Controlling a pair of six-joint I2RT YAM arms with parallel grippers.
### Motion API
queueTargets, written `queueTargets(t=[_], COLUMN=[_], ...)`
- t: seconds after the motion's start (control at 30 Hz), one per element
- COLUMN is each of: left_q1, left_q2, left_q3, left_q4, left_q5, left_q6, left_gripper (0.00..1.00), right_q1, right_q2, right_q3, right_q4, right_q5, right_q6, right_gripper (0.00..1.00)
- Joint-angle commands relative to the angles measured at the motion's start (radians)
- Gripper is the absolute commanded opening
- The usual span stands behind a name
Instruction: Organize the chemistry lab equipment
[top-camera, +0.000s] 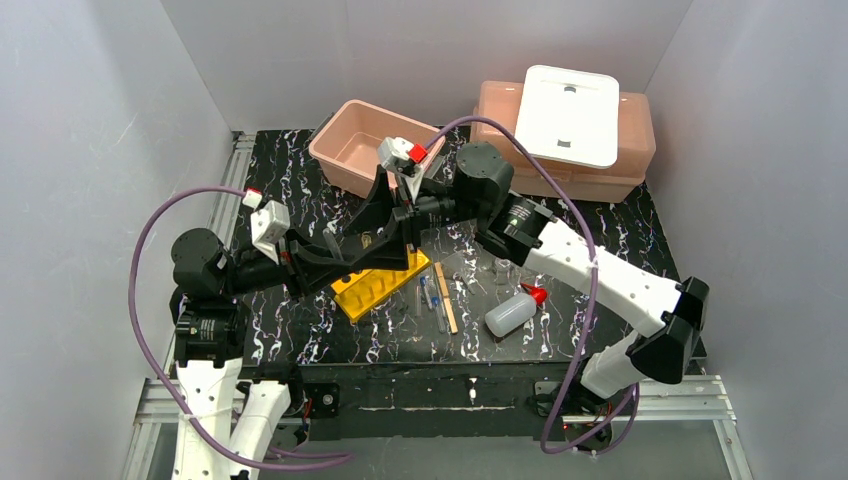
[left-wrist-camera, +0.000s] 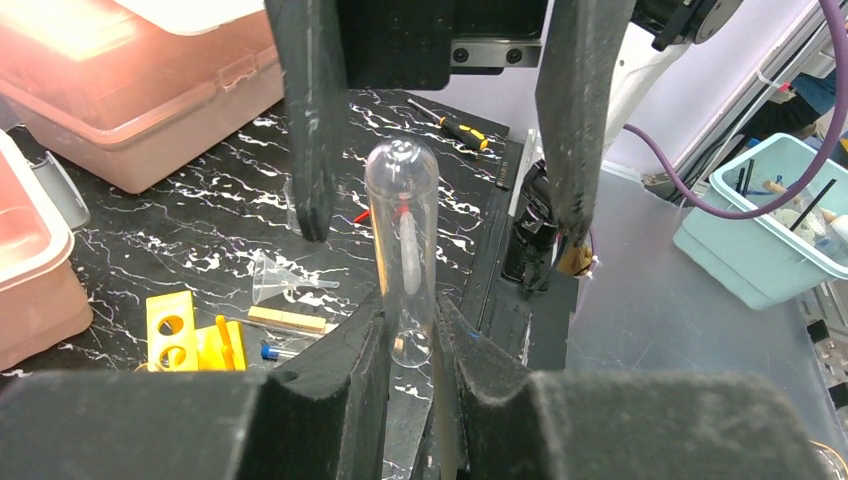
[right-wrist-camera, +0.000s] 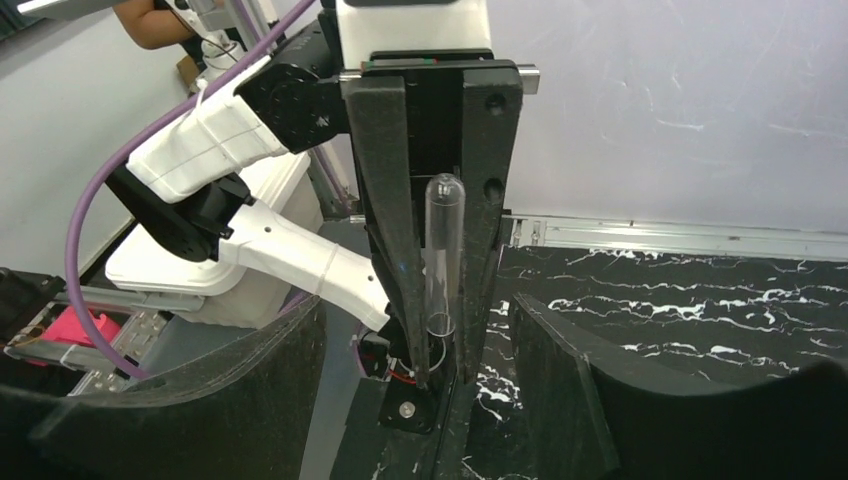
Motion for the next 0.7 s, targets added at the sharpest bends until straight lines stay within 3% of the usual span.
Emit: queueTargets(t=[0.0,0.43,0.67], left_q1=[-0.009,-0.036,-0.046], left_q2=[0.019,0.035,0.044], left_q3=[0.014,0.003,0.013], left_q4=[-0.026,-0.119,-0.146], left_q5=[0.032,0.020,0.007], left_q6=[0.034,0.146,0.177], left_gripper=[0.00,0.00,0.00], right_q1=[0.005,0.014,0.024], right_q2=[0.019,0.110,0.143], right_q3=[0.082,0.167,0.191], right_q4=[0.001,0.023,0.040], right_q5=[-0.019,-0.045,-0.070], right_q6=[-0.011,0.028,0.042], right_gripper=[0.73,0.62,0.48])
